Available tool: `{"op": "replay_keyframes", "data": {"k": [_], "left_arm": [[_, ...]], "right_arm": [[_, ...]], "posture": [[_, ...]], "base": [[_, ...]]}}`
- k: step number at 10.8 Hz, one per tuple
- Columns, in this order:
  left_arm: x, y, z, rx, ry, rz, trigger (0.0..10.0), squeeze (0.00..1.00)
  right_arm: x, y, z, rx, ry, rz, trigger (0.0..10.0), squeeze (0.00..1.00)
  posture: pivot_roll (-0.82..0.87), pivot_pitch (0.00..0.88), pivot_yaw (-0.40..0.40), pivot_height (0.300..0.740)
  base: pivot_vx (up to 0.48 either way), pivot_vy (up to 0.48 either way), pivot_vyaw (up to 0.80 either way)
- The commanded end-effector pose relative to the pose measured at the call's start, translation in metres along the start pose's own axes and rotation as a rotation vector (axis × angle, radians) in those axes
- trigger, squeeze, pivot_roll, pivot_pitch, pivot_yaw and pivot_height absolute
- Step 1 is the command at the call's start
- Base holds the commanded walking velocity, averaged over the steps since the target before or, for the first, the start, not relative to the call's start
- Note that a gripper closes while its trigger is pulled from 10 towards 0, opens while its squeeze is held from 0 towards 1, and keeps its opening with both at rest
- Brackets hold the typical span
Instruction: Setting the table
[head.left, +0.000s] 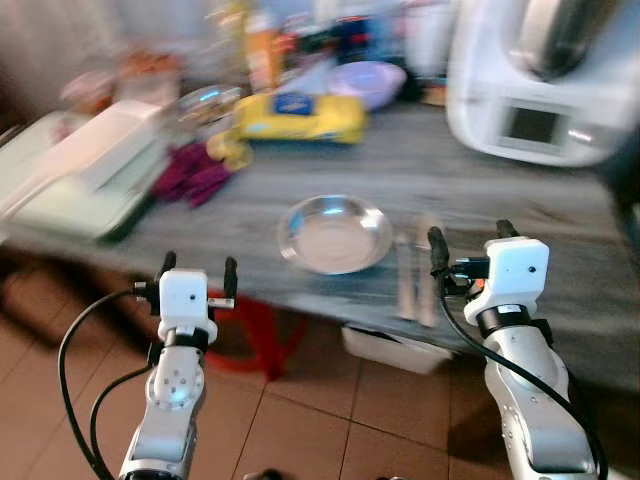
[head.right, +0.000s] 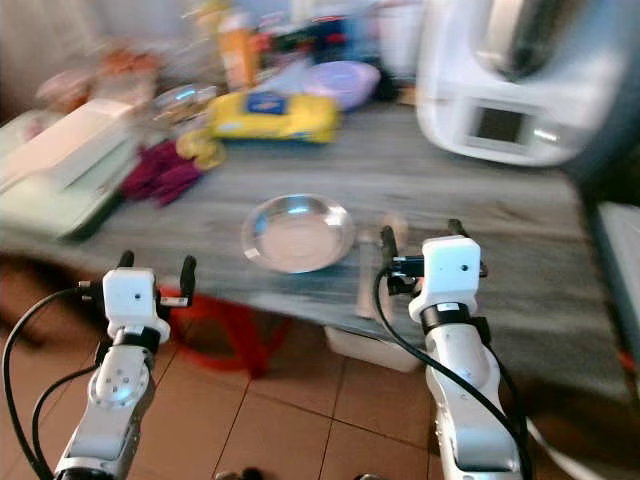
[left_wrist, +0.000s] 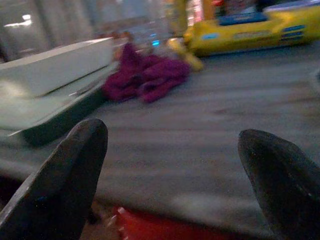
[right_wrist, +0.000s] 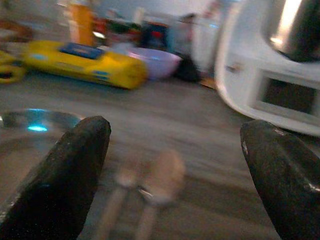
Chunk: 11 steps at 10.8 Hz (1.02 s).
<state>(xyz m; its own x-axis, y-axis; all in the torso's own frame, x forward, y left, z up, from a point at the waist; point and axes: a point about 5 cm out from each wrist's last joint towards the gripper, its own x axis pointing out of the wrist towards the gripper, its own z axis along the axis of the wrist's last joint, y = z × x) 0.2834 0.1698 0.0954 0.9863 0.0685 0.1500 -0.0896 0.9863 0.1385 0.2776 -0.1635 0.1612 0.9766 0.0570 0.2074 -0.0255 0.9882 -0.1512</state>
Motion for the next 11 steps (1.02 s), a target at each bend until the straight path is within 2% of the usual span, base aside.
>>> {"op": "replay_keyframes", "data": {"k": [1, 4, 7, 9, 11], "left_arm": [[-0.001, 0.003, -0.001, 0.010, 0.011, 0.015, 10.0, 0.00], [0.000, 0.002, -0.001, 0.027, 0.020, 0.021, 10.0, 0.00], [0.000, 0.000, -0.001, -0.002, 0.028, -0.005, 10.0, 0.00], [-0.012, 0.031, -0.015, 0.089, 0.056, 0.020, 10.0, 0.00], [-0.026, 0.052, -0.026, 0.163, 0.099, -0.025, 10.0, 0.00]], "right_arm": [[0.002, 0.001, -0.001, 0.003, 0.003, -0.002, 10.0, 0.00], [0.002, 0.002, -0.005, 0.019, 0.019, -0.004, 10.0, 0.00], [0.002, -0.001, -0.005, 0.032, 0.018, -0.023, 10.0, 0.00], [-0.002, -0.005, -0.010, 0.026, 0.040, -0.027, 10.0, 0.00], [-0.004, -0.006, -0.013, 0.024, 0.049, -0.025, 10.0, 0.00]], "posture": [[-0.12, 0.109, 0.039, 0.740], [-0.12, 0.112, 0.037, 0.740], [-0.12, 0.112, 0.040, 0.740], [-0.12, 0.112, 0.041, 0.740], [-0.12, 0.118, 0.042, 0.740]], "base": [[0.000, 0.000, 0.80], [0.000, 0.000, 0.00], [0.000, 0.000, 0.00], [0.000, 0.000, 0.00], [0.000, 0.000, 0.00]]}}
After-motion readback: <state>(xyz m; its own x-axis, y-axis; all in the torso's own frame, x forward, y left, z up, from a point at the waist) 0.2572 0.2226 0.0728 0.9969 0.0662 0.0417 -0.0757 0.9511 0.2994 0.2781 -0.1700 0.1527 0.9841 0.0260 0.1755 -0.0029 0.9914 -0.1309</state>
